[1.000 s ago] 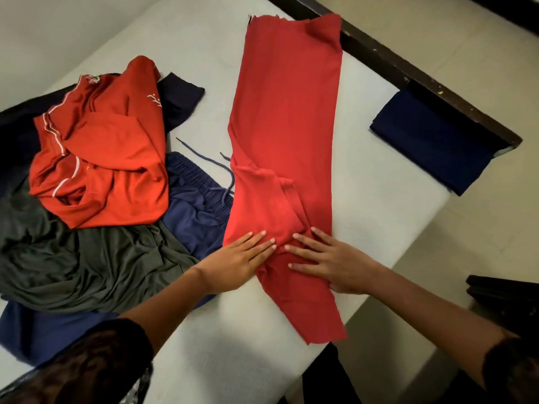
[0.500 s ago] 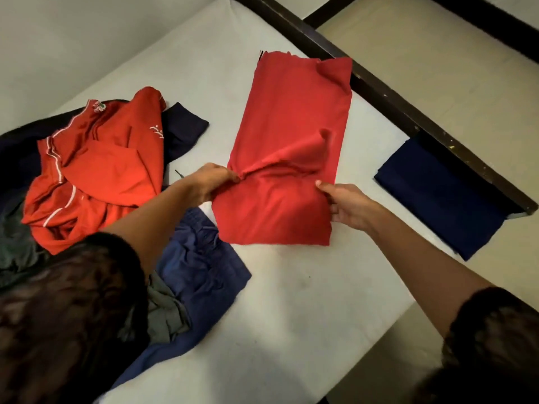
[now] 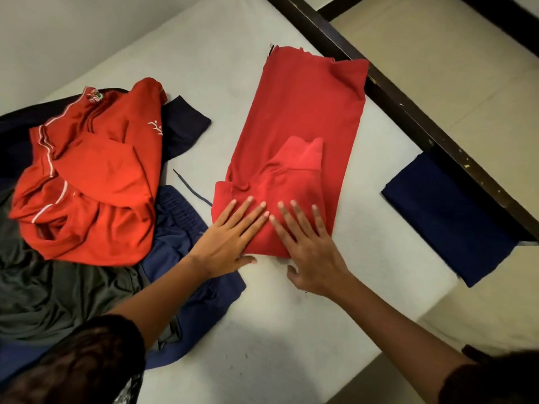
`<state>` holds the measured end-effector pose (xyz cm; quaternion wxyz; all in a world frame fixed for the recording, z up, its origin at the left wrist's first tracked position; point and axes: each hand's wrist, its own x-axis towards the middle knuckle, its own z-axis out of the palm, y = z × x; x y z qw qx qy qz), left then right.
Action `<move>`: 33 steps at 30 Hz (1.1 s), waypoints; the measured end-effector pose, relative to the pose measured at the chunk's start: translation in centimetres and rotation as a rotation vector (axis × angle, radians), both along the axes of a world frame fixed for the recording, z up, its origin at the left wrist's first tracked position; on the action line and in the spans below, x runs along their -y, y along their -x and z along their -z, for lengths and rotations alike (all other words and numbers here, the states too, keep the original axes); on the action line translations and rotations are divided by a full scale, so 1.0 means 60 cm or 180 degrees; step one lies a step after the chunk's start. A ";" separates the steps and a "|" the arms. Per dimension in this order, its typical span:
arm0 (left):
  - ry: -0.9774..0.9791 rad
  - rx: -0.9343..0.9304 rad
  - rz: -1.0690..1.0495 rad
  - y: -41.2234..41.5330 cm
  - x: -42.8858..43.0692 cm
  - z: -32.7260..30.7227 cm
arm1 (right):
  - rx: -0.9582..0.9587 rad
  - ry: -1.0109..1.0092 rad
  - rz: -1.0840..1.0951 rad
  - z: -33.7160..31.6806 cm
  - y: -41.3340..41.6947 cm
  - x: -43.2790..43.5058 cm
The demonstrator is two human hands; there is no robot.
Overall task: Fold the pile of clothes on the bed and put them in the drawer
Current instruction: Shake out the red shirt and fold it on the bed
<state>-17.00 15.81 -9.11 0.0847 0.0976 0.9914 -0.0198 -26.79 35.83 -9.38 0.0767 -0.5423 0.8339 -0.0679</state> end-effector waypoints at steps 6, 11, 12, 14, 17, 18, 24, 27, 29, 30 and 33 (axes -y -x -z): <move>0.0167 0.0536 -0.0416 0.018 0.006 -0.008 | -0.0197 -0.0586 0.0313 0.008 -0.006 0.006; 0.0110 0.0863 -0.0455 0.023 0.012 -0.037 | 0.0226 -0.0947 0.0438 -0.032 -0.002 0.018; 0.0136 0.0885 -0.0451 0.021 0.013 -0.046 | 0.0232 -0.0905 0.0450 -0.049 -0.005 0.023; 0.0195 0.1146 -0.0430 0.015 0.016 -0.059 | 0.0296 -0.0872 0.0346 -0.076 -0.016 0.025; 0.0030 0.1405 -0.0453 -0.002 0.009 -0.098 | 0.0624 -0.1233 0.0270 -0.108 -0.040 0.012; -0.0099 0.1519 -0.0466 -0.012 0.005 -0.110 | 0.0725 -0.1249 0.0294 -0.120 -0.051 0.007; -0.0763 0.2531 -0.0384 -0.083 -0.029 -0.181 | 0.2001 -0.1665 0.0180 -0.186 -0.120 -0.034; -0.1290 0.3029 -0.0653 -0.096 -0.038 -0.211 | 0.2857 -0.1944 0.0274 -0.231 -0.128 -0.046; -0.1441 0.3230 -0.0799 -0.086 -0.034 -0.231 | 0.3319 -0.1946 0.0419 -0.258 -0.117 -0.044; -0.1421 0.3268 -0.0833 -0.077 -0.030 -0.234 | 0.3503 -0.1889 0.0494 -0.266 -0.109 -0.044; -0.1580 0.2928 -0.1212 -0.038 -0.002 -0.233 | 0.3759 -0.1577 0.0895 -0.261 -0.064 -0.036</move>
